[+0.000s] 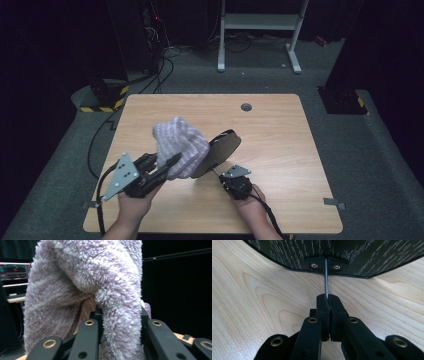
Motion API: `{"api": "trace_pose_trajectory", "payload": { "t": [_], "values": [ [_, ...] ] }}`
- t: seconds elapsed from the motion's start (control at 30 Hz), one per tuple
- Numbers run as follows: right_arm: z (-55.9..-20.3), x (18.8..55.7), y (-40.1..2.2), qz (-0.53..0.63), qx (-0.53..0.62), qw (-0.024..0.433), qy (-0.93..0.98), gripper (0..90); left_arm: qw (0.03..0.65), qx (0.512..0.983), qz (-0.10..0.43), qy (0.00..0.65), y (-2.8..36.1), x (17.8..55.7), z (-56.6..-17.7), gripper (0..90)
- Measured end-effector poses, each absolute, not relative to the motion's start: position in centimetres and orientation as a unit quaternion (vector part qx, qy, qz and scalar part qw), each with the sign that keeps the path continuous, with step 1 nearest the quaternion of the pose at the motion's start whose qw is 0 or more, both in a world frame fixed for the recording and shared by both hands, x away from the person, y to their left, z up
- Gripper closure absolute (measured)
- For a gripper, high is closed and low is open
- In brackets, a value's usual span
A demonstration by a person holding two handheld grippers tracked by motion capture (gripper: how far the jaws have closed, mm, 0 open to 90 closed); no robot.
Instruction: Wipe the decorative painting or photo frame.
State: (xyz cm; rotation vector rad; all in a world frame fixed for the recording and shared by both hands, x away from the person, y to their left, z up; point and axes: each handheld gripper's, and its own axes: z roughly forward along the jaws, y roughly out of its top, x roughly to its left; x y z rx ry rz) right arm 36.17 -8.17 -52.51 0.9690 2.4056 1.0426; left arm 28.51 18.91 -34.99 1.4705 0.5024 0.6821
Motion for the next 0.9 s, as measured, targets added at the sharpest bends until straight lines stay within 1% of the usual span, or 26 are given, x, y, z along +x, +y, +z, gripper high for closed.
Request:
{"api": "trace_pose_trajectory", "payload": {
  "t": [0.2, 0.27, 0.43, 0.57, 0.73, 0.9],
  "values": [
    [-52.5, 36.2, -8.2, 0.368, 0.342, 0.172, 0.847, 88.0, 0.65, 0.666, 0.298, 0.212, 14.6, 31.7, -33.8, 72.7],
    [-52.5, 36.2, -8.1, 0.368, 0.342, 0.172, 0.847, 88.0, 0.635, 0.68, 0.303, 0.205, 13.2, 32.6, -33.4, 72.8],
    [-52.5, 36.1, -8.1, 0.367, 0.34, 0.174, 0.848, 88.2, 0.613, 0.704, 0.291, 0.206, 11.5, 33.8, -33.2, 74.4],
    [-52.5, 36.1, -8.1, 0.367, 0.341, 0.174, 0.848, 88.3, 0.599, 0.718, 0.282, 0.215, 11.5, 34.3, -34.1, 75.2],
    [-52.5, 36.2, -8.1, 0.369, 0.342, 0.172, 0.847, 88.4, 0.61, 0.71, 0.275, 0.218, 12.8, 33.7, -35.4, 75.7],
    [-52.5, 36.2, -8.1, 0.367, 0.339, 0.173, 0.849, 88.4, 0.608, 0.709, 0.278, 0.225, 14.7, 32.3, -36.8, 75.8]
  ]
}}
